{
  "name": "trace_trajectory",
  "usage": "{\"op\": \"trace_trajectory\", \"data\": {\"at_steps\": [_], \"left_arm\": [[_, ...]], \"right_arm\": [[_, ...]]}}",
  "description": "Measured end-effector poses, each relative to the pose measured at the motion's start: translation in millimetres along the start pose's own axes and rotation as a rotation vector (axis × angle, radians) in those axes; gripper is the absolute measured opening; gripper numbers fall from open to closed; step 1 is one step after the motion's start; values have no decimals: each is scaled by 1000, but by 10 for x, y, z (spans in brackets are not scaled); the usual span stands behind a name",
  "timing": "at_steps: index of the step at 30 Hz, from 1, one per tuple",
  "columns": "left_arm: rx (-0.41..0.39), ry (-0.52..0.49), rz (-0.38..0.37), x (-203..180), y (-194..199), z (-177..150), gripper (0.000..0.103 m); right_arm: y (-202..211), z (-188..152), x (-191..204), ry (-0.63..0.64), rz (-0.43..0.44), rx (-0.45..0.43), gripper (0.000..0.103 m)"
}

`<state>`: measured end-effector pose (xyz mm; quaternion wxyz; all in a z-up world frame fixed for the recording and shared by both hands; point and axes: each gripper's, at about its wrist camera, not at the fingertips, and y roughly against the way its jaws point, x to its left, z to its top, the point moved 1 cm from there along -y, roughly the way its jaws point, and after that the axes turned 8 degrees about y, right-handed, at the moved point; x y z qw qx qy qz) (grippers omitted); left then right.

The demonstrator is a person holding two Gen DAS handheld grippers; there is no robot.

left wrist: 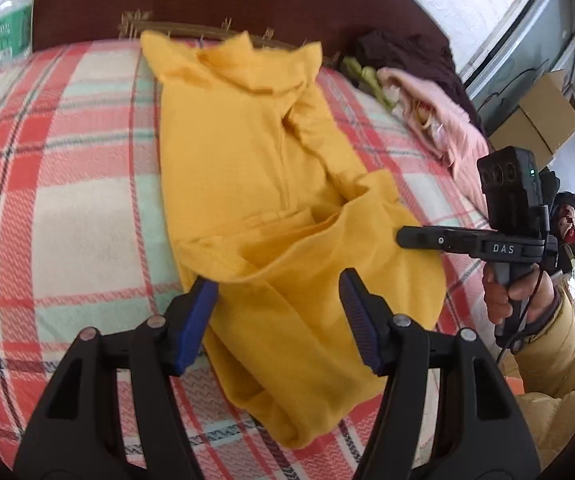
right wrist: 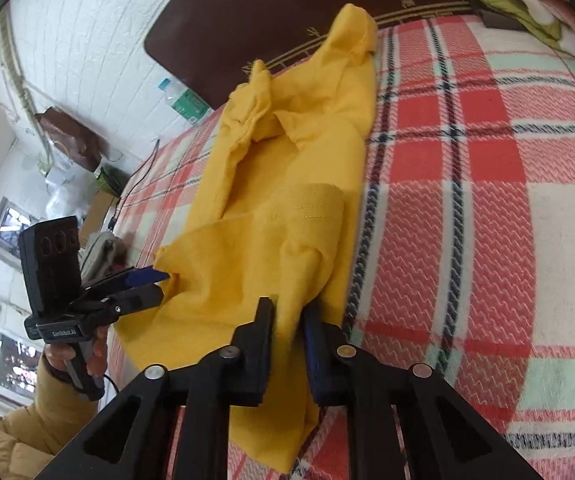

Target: Fold clothes

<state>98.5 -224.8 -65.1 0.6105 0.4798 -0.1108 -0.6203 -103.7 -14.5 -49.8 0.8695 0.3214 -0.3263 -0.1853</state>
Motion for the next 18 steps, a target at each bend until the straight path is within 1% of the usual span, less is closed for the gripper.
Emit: {"op": "trace_trajectory", "data": {"at_steps": [1, 2, 3, 4, 6, 7, 9, 11, 13, 14, 16, 18], "left_arm": [[-41, -23, -7, -38, 101, 8, 64], [-70, -52, -26, -84, 187, 13, 65], [-72, -80, -53, -125, 209, 21, 65], [-74, -108, -81, -167, 230, 29, 65], [-78, -163, -136, -250, 273, 46, 65], [-73, -188, -156, -283, 271, 54, 65], [-20, -212, -147, -287, 99, 78, 65], [36, -196, -122, -200, -121, 117, 65], [68, -164, -111, -104, -263, 158, 65], [81, -147, -107, -50, -334, 179, 65], [104, -125, -127, 34, -402, 207, 65], [94, -97, -144, 67, -377, 223, 64]], "right_arm": [[44, 8, 11, 10, -11, -10, 22], [87, 15, 22, 20, -21, -20, 26], [131, 23, 34, 30, -32, -31, 30], [175, 30, 45, 40, -43, -41, 30], [225, 102, 175, 114, -19, -60, 30], [193, 145, 243, 156, -18, -56, 30], [36, 196, 296, 204, -21, -20, 30], [-166, 223, 265, 226, -29, 36, 30], [-331, 229, 161, 224, -72, 80, 30], [-391, 231, 105, 214, -79, 98, 30], [-414, 213, -12, 173, -46, 93, 30], [-377, 203, -28, 165, -40, 87, 30]]}}
